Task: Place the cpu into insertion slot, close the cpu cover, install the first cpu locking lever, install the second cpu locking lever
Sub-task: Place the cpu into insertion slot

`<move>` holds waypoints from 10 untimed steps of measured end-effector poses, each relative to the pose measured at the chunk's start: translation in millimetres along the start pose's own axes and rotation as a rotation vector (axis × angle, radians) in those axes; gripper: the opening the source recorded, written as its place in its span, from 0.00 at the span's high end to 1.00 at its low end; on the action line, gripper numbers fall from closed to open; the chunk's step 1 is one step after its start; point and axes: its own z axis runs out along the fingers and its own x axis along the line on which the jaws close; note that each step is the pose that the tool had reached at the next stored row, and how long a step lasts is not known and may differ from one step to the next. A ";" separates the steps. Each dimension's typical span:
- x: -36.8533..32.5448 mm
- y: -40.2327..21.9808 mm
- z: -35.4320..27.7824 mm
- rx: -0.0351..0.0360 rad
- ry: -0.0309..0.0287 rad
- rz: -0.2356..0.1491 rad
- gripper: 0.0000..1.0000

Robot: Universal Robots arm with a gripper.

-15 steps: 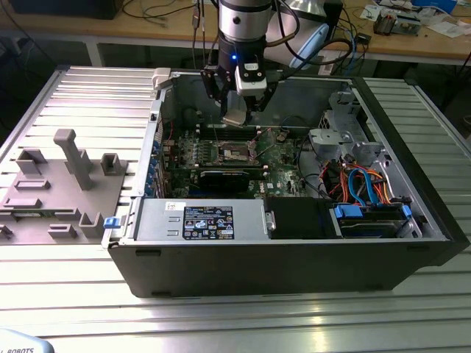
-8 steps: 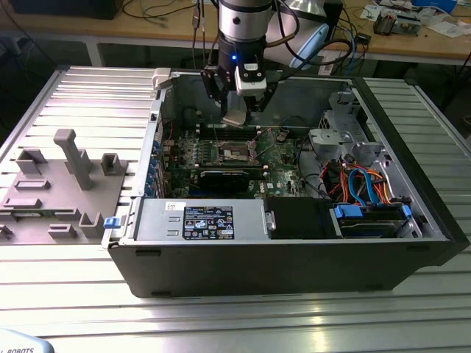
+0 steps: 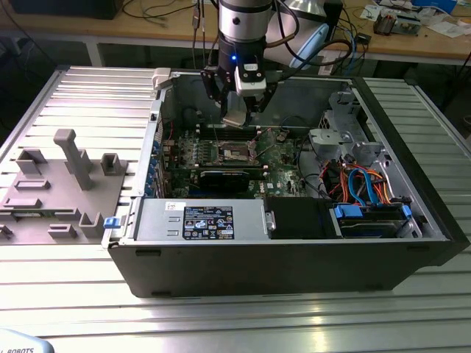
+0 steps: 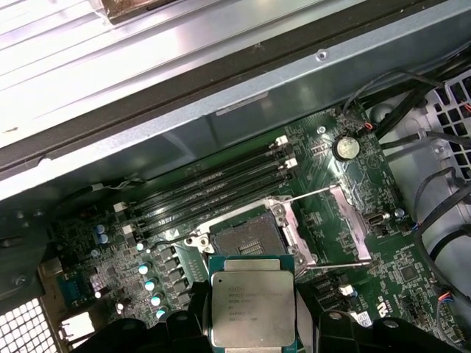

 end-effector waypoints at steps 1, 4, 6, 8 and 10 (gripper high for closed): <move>0.0 0.0 0.1 0.0006 -0.0003 0.001 0.45; 0.0 0.0 0.3 0.0018 -0.0009 0.003 0.45; 0.0 0.0 0.6 0.0028 -0.0015 0.005 0.45; 0.0 -0.1 0.9 0.0043 -0.0022 0.008 0.45; 0.0 -0.1 1.2 0.0050 -0.0026 0.011 0.45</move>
